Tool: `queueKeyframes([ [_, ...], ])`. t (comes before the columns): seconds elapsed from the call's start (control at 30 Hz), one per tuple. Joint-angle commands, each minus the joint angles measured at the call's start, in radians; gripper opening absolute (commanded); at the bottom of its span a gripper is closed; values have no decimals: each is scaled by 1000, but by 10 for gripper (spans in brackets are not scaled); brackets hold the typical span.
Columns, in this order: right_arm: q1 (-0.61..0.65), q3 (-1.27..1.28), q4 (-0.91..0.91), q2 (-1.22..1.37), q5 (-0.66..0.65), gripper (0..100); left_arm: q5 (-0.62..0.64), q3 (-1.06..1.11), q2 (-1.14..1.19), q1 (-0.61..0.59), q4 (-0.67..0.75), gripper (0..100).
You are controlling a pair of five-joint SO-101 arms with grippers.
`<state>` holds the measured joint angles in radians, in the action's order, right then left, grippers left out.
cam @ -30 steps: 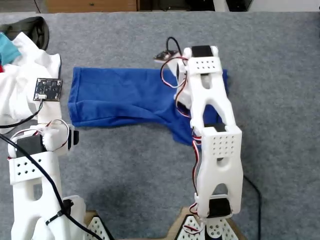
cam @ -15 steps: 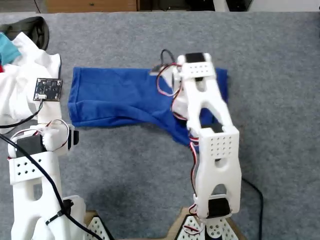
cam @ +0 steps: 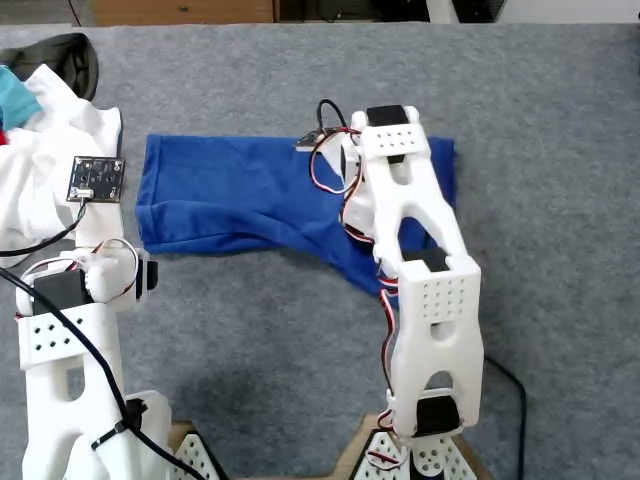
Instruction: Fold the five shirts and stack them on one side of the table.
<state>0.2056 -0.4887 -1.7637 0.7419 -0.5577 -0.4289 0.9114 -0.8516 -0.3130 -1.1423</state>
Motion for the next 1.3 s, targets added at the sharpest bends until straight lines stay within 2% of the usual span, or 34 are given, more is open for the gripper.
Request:
queueKeyframes([
  [0.0,-5,-5,-11,-76,14,76,-6,-3,-16,-2,12,186],
  [0.23,-79,-27,54,-77,78,74,-6,-3,-16,-2,11,186],
  [0.43,-147,-191,60,-76,78,74,-6,-3,-16,0,11,186],
  [0.73,-117,-197,-14,-70,43,80,-6,-2,-16,0,9,186],
  [1.0,-68,-91,5,-64,49,274,-8,14,-19,-2,14,186],
  [1.27,-61,2,157,-64,106,281,-8,14,-18,-2,15,186],
])
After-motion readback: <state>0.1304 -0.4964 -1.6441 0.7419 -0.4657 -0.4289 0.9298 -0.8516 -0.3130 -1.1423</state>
